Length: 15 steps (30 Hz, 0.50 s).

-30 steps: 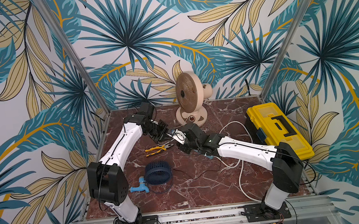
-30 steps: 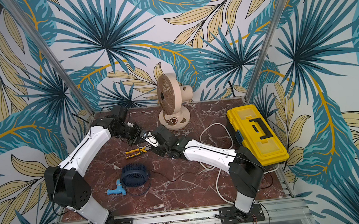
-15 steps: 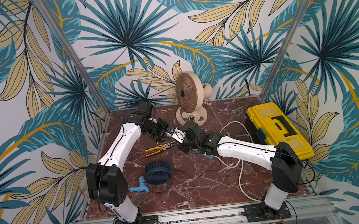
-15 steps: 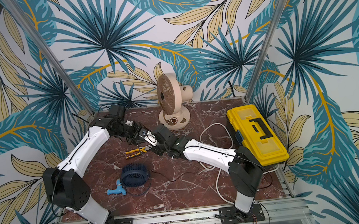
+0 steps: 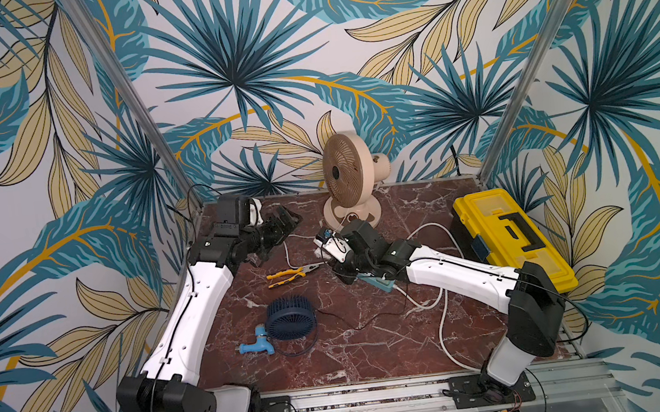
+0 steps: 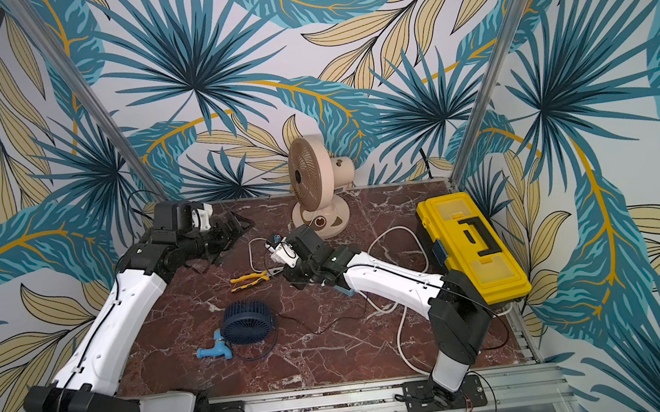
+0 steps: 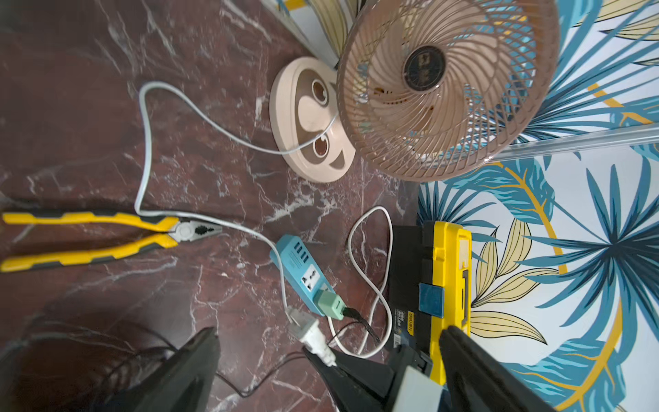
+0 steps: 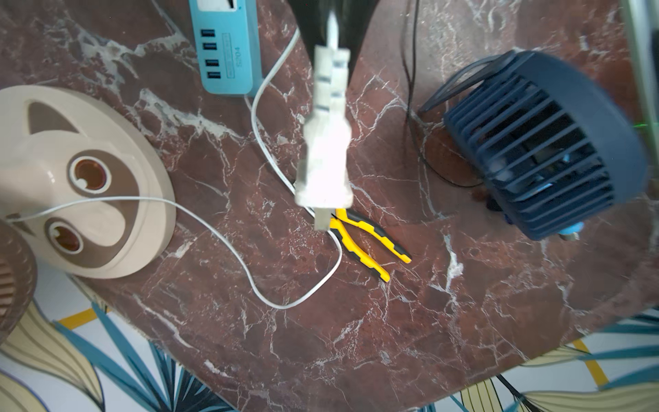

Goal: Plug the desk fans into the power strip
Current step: Pick up the plug from the center of the board.

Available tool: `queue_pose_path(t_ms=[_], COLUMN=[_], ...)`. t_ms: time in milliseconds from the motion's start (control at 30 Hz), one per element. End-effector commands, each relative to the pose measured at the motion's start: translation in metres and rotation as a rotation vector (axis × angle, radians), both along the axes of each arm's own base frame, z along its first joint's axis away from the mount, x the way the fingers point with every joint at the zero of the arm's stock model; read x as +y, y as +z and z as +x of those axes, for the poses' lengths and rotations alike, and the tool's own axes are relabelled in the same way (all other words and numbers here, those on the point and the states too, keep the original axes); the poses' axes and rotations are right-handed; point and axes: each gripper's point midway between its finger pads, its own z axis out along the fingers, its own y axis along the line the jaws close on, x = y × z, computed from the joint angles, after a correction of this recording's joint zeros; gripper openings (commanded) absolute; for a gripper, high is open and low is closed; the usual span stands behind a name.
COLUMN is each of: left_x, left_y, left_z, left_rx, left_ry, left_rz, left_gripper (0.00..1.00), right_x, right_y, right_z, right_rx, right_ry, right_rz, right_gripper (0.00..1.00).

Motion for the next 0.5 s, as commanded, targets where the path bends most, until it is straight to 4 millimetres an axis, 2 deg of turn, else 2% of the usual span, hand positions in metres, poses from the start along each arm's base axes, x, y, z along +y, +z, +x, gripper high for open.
queue_pose_path(t_ms=[0,100,200,300,467], left_x=[0.002,-0.003,-0.007,-0.021,-0.056], left_y=[-0.006,-0.018,-0.033,-0.045,-0.036], left_z=[0.013,0.018,0.021,0.025,0.030], left_rx=[-0.129,-0.191,-0.239,-0.227,-0.250], left_ry=[-0.027,-0.049,-0.064,-0.110,-0.226], left_rz=[0.061,0.045,0.033,-0.043,-0.329], left_gripper=[1.00,0.93,0.81,0.71,0.55], right_x=[-0.012,-0.020,-0.030,-0.037,-0.037], right_y=[0.014,0.023,0.030,0.032,0.033], right_z=[-0.011,-0.011,-0.009,-0.010,-0.014], right_rx=[0.166,0.277,0.365,0.413,0.474], right_ry=[-0.008,-0.012,-0.017,-0.011,0.011], right_rz=[0.151,0.272,0.369,0.404,0.454], right_gripper=[0.00,0.00,0.00,0.00,0.00])
